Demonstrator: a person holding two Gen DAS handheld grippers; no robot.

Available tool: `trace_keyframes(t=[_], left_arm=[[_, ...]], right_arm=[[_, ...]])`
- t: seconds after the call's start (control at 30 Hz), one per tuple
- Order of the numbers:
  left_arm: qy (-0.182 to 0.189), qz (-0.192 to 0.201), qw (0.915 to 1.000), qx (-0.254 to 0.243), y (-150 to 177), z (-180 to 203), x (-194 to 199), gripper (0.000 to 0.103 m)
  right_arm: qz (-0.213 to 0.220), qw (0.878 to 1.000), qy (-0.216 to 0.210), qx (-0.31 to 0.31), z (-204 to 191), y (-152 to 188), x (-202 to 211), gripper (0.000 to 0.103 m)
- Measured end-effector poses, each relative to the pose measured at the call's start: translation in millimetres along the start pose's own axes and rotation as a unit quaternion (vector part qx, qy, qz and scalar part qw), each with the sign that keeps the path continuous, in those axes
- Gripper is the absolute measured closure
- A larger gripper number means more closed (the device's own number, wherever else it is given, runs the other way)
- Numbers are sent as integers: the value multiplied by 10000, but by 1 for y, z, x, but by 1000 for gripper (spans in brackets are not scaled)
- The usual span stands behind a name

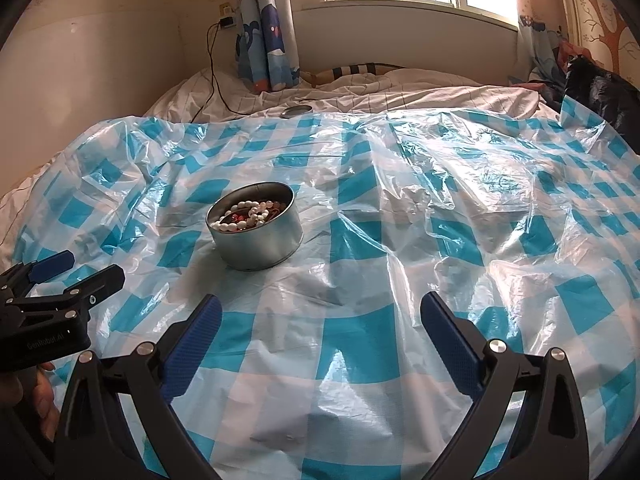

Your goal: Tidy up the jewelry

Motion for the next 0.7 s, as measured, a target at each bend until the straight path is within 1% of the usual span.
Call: trace_keyframes(t=[0.7], left_arm=[[-22, -94, 9999, 39, 1, -1, -3, 8]], right_arm=[[-20, 10000, 9, 7, 1, 1, -1, 8]])
Point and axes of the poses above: each gripper's, at about its wrist camera, not at the fingertips, and x roughly against the way its jaws point, z to its right, y to its underside, the point moved 4 cm from there along -x, roughly the way its jaws point, and after that the axes turned 8 degrees about y, right-handed, at the moved point
